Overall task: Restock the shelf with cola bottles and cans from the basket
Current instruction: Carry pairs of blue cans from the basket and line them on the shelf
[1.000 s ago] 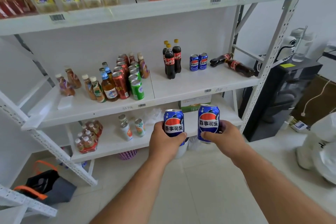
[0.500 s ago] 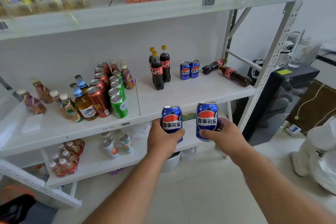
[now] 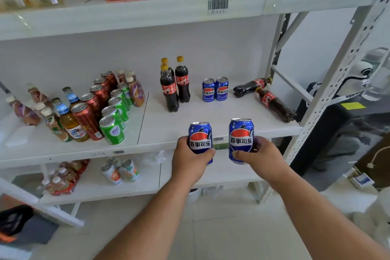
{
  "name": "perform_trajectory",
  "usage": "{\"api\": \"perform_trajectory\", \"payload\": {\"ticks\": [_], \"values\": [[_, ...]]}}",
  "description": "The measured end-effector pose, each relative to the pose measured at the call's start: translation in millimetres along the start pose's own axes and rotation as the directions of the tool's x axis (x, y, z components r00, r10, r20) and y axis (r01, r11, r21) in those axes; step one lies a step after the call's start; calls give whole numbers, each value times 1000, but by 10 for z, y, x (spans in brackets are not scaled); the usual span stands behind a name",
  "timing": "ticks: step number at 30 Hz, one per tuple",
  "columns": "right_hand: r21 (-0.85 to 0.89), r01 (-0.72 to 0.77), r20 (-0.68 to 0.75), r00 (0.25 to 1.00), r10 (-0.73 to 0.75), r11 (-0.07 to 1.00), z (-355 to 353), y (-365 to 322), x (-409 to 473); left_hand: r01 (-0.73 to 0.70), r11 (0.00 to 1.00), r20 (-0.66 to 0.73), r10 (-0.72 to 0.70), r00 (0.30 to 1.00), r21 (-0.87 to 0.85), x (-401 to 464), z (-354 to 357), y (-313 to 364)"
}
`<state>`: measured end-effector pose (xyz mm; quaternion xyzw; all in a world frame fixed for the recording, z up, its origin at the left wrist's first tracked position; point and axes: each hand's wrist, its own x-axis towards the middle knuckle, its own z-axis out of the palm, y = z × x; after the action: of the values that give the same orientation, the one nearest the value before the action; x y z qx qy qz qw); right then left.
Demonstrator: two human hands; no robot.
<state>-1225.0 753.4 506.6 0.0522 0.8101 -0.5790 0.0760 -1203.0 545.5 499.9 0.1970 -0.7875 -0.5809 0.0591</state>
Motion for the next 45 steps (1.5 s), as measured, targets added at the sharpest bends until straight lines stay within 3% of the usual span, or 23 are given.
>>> {"api": "perform_trajectory", "payload": {"ticks": [10,28,45], "values": [[35,-17,60,998,15,999,-182,60,759,40,999,-50,-41,998,-8,595,416,65],[1,-44,80,996,44,999,-54,199,1961,47,998,4,-48,999,46,1708,842,-24],[-185,33,161,987,-3,982,-82,408,2958,-6,997,-63,11,998,76,2389,1397,-206]]}}
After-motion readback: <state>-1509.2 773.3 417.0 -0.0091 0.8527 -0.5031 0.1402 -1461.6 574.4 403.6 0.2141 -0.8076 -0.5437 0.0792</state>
